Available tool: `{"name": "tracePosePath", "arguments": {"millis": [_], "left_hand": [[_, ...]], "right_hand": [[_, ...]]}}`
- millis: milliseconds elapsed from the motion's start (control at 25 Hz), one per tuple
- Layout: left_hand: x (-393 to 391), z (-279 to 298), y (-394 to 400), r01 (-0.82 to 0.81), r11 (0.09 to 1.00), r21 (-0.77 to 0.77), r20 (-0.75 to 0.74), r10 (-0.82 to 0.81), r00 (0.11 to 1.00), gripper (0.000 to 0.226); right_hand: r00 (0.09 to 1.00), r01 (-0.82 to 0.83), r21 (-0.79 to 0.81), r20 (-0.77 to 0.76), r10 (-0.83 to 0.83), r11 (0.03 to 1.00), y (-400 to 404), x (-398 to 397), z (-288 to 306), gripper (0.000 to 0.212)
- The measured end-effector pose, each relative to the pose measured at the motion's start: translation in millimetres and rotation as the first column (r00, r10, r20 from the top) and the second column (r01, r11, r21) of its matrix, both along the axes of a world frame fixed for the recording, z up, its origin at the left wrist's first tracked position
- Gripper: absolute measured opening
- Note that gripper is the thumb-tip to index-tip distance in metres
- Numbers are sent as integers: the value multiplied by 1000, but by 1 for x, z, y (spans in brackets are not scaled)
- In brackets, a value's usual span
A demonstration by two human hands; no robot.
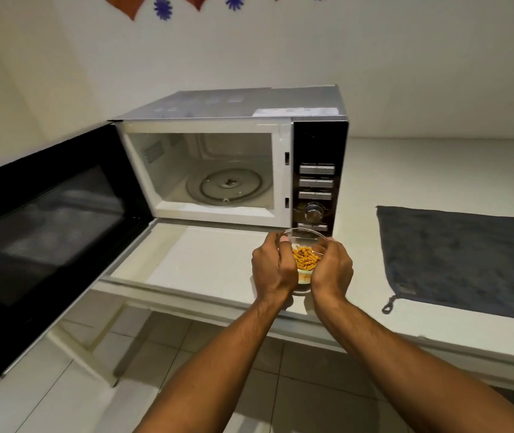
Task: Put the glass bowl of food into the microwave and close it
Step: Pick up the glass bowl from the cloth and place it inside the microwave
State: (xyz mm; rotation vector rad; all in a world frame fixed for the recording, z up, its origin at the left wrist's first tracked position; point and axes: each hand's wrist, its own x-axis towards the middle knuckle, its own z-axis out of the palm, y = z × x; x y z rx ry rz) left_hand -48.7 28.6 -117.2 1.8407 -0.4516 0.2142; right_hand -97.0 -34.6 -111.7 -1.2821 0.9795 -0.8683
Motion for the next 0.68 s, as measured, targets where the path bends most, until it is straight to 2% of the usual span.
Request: {"name": "tracePosePath", "arguments": {"millis": [240, 360, 520, 680], "left_hand": [[44, 5, 51, -124, 991, -44, 15, 124, 992, 38], [82, 13, 70, -160, 986, -49, 19, 162, 987, 45], [132, 32, 77, -180, 981, -67, 37, 183, 982, 58], [181, 49, 71, -194, 979, -57, 23, 195, 980, 63]], "right_hand": [[988, -150, 30, 23, 149, 988, 44, 52, 3, 34], [972, -232, 29, 46, 231, 972, 60, 85, 8, 32], [963, -248, -6, 106, 248, 969, 68, 130, 23, 23], [958, -240, -35, 152, 242, 970, 63, 184, 47, 24]]}}
